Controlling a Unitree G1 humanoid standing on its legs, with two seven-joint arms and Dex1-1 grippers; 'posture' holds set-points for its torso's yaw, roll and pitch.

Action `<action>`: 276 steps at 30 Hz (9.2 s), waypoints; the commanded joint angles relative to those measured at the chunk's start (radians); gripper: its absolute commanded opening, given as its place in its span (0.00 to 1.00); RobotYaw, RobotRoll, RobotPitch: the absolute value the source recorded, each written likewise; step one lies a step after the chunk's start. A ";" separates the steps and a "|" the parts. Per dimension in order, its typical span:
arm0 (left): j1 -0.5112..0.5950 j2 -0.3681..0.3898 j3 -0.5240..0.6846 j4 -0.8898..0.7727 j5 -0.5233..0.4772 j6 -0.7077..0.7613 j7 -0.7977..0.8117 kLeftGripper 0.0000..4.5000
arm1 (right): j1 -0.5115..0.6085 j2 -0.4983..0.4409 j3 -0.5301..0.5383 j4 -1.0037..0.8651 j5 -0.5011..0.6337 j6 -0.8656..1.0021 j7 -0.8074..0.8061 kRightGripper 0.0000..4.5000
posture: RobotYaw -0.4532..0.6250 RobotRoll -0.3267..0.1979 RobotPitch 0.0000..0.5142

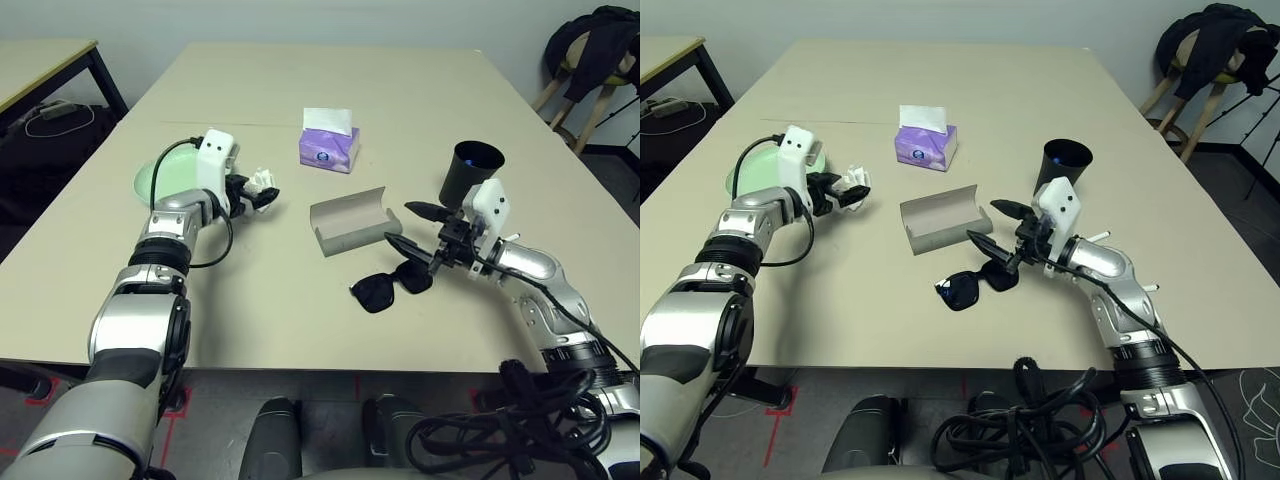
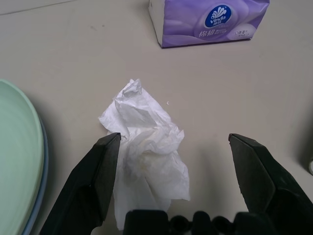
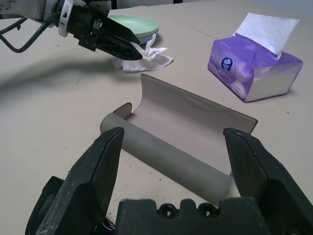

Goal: Organize and tidy the items on the table.

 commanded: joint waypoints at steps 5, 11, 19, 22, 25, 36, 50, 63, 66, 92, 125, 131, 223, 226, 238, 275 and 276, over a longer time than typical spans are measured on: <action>0.006 0.001 -0.018 0.041 0.048 0.004 0.042 0.99 | 0.029 0.003 -0.007 -0.078 0.013 0.030 -0.023 1.00 | 0.47 0.62 0.11; 0.006 -0.002 -0.016 0.038 0.058 0.003 0.055 0.70 | 0.019 0.013 -0.004 -0.089 0.018 0.031 -0.025 1.00 | 0.48 0.62 0.10; 0.013 0.009 -0.006 0.008 0.049 0.017 0.047 0.01 | 0.005 0.018 -0.005 -0.074 0.019 0.027 -0.021 1.00 | 0.49 0.62 0.09; 0.017 0.020 -0.002 -0.020 0.041 0.033 0.036 0.01 | 0.000 0.020 -0.005 -0.064 0.018 0.024 -0.019 1.00 | 0.49 0.62 0.09; 0.023 0.028 0.009 -0.078 0.023 0.075 0.021 0.01 | -0.003 0.022 -0.006 -0.055 0.017 0.020 -0.016 1.00 | 0.49 0.62 0.09; -0.048 0.096 0.138 -0.228 -0.084 0.273 0.062 0.01 | -0.011 0.034 -0.003 -0.031 0.011 0.007 -0.016 1.00 | 0.52 0.62 0.09; -0.179 0.104 0.333 0.140 -0.118 0.007 0.495 0.01 | -0.011 0.044 -0.003 -0.037 0.008 0.001 -0.029 1.00 | 0.50 0.62 0.08; -0.160 0.104 0.310 0.166 -0.093 -0.024 0.498 0.24 | -0.006 0.047 -0.004 -0.046 0.006 0.000 -0.039 1.00 | 0.50 0.62 0.07; -0.158 0.106 0.300 0.165 -0.085 -0.026 0.490 0.49 | -0.009 0.045 -0.005 -0.044 0.007 -0.002 -0.040 1.00 | 0.50 0.62 0.08; 0.375 0.150 0.093 -0.593 -0.246 -0.068 -0.605 1.00 | -0.113 0.105 0.037 -0.142 -0.085 0.176 -0.240 1.00 | 0.52 0.62 0.21; 0.542 0.140 -0.026 -0.793 -0.303 -0.292 -0.792 1.00 | -0.414 -0.230 0.348 -0.220 -0.213 0.426 0.187 1.00 | 0.52 0.62 0.33; 0.545 0.141 -0.028 -0.799 -0.301 -0.296 -0.789 1.00 | -0.506 -0.286 0.466 -0.187 -0.309 0.338 0.341 1.00 | 0.52 0.62 0.34; 0.551 0.124 -0.086 -0.873 -0.300 -0.352 -0.752 1.00 | -0.569 -0.243 0.658 -0.183 -0.712 0.255 0.749 0.86 | 0.54 0.62 0.32; 0.555 0.126 -0.086 -0.875 -0.301 -0.353 -0.750 1.00 | -0.572 -0.241 0.656 -0.174 -0.713 0.246 0.750 0.61 | 0.54 0.62 0.32; 0.549 0.126 -0.087 -0.858 -0.300 -0.359 -0.749 1.00 | -0.597 -0.241 0.635 -0.179 -0.698 0.231 0.761 0.10 | 0.53 0.62 0.29; 0.518 0.132 -0.002 -0.890 -0.337 -0.229 -0.567 1.00 | -0.879 -0.055 0.557 0.296 -0.685 0.103 0.546 0.10 | 0.57 0.62 0.27; 0.521 0.132 0.001 -0.897 -0.342 -0.218 -0.561 1.00 | -0.886 -0.048 0.557 0.316 -0.688 0.092 0.539 0.10 | 0.57 0.62 0.27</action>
